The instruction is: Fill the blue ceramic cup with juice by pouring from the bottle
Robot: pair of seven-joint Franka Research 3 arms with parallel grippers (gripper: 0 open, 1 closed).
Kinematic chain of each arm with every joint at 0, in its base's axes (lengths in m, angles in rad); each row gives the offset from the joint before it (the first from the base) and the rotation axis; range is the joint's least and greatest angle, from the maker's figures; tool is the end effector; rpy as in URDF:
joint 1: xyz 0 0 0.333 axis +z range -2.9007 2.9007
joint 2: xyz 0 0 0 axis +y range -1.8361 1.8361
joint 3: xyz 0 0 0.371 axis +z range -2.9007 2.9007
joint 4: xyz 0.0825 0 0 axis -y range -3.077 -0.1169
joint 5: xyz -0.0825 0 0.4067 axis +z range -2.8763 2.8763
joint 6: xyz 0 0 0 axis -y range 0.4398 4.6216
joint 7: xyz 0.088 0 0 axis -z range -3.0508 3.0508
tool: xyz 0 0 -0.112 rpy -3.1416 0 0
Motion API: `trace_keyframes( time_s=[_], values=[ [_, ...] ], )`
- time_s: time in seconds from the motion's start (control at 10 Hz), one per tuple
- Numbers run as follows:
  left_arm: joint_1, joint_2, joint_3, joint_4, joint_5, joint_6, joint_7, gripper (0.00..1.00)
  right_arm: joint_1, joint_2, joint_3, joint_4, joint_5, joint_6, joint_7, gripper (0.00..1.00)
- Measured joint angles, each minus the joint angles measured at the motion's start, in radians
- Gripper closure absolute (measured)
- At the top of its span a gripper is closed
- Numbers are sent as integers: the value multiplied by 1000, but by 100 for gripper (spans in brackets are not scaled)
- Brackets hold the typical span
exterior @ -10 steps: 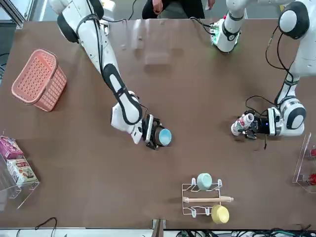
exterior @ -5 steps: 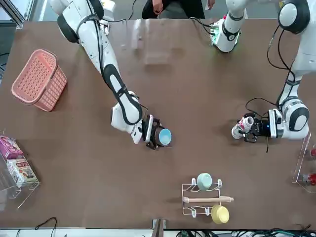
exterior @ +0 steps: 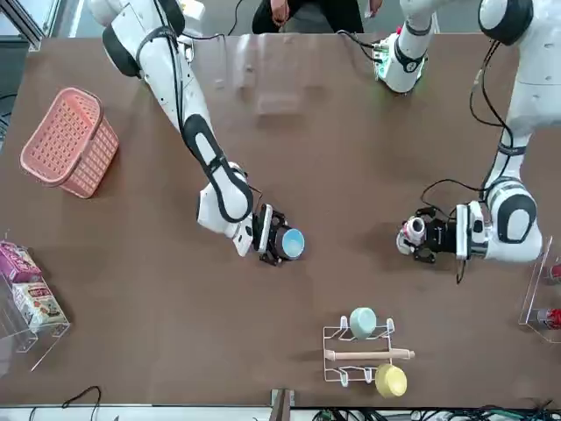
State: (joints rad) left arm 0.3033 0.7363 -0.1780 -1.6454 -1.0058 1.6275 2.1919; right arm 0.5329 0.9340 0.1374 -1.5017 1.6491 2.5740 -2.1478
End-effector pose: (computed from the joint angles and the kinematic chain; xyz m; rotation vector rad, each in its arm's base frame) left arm 0.6825 0.0122 0.2237 1.3906 -1.3876 0.7867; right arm 0.6206 0.4492 0.1259 -1.8388 -1.3830 -0.8904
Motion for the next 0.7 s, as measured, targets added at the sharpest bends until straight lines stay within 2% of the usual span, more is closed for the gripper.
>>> trace_keyframes(
  time_s=[0.3, 0.7],
  values=[
    [-104, -36, -1, -1, 0, 124, -77, 54, 0, 0, 0, 3, 0, 1, 0, 26],
    [-240, -61, 2, -5, 0, 359, -174, 54, 0, 1, 0, 3, 0, 2, 0, 31]
  ],
)
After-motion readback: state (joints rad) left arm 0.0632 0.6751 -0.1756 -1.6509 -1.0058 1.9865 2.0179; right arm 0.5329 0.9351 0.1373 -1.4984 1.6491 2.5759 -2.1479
